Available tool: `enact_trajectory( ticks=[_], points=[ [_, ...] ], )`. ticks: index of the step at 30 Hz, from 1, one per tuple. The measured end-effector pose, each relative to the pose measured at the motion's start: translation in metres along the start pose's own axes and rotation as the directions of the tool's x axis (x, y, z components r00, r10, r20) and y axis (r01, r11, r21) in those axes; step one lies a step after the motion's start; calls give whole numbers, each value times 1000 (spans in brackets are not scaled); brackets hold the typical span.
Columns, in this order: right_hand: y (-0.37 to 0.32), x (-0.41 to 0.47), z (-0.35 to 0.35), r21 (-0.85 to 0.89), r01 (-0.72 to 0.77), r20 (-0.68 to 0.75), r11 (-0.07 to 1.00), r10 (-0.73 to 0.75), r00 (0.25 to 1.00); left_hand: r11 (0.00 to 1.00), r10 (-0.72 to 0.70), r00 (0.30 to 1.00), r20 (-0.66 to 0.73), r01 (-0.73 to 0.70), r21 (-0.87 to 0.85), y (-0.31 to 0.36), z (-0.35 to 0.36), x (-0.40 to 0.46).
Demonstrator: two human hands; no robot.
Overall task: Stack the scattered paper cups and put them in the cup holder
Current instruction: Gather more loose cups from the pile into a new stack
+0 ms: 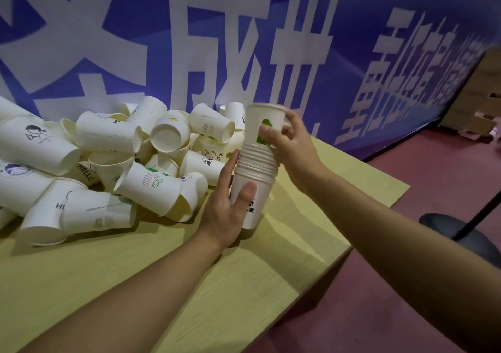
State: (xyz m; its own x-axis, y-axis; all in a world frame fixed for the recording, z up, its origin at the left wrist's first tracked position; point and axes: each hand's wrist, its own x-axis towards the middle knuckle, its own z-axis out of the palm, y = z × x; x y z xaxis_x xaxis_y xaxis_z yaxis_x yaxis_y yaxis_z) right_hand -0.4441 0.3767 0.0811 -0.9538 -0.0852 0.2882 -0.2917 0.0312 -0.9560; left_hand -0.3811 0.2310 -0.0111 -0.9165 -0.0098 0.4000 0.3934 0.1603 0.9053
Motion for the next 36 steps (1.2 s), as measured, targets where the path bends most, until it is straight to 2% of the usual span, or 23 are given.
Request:
enact_trajectory(
  ticks=[5, 10, 13, 16, 22, 27, 31, 36],
  points=[
    [19, -21, 6, -121, -48, 46, 991, 54, 997, 999, 5, 1000, -26, -6, -45, -1, -1, 1],
    [37, -22, 2, -169, 10, 90, 986, 5, 996, 996, -7, 997, -76, 0, -93, -3, -2, 4],
    [50, 7, -6, -187, 11, -18, 982, -14, 1000, 992, -25, 994, -109, 11, -129, -6, -1, 7],
    [71, 48, -13, -308, -33, -165, 951, -19, 986, 986, -45, 989, -143, 22, -164, -11, -2, 12],
    [102, 133, -17, -624, -55, -191, 780, -84, 978, 983, -71, 975, -212, 33, -179, -13, -2, 16],
    [118, 168, -16, -747, -54, -172, 662, -114, 978, 981, -64, 974, -215, 22, -193, -14, 1, 18],
    [110, 164, -17, -690, -69, -249, 721, -147, 957, 979, -66, 979, -192, 26, -203, -10, 3, 17],
    [87, 122, -24, -588, -43, -258, 807, -137, 956, 984, -55, 981, -186, 21, -179, -7, 2, 16]
  ],
)
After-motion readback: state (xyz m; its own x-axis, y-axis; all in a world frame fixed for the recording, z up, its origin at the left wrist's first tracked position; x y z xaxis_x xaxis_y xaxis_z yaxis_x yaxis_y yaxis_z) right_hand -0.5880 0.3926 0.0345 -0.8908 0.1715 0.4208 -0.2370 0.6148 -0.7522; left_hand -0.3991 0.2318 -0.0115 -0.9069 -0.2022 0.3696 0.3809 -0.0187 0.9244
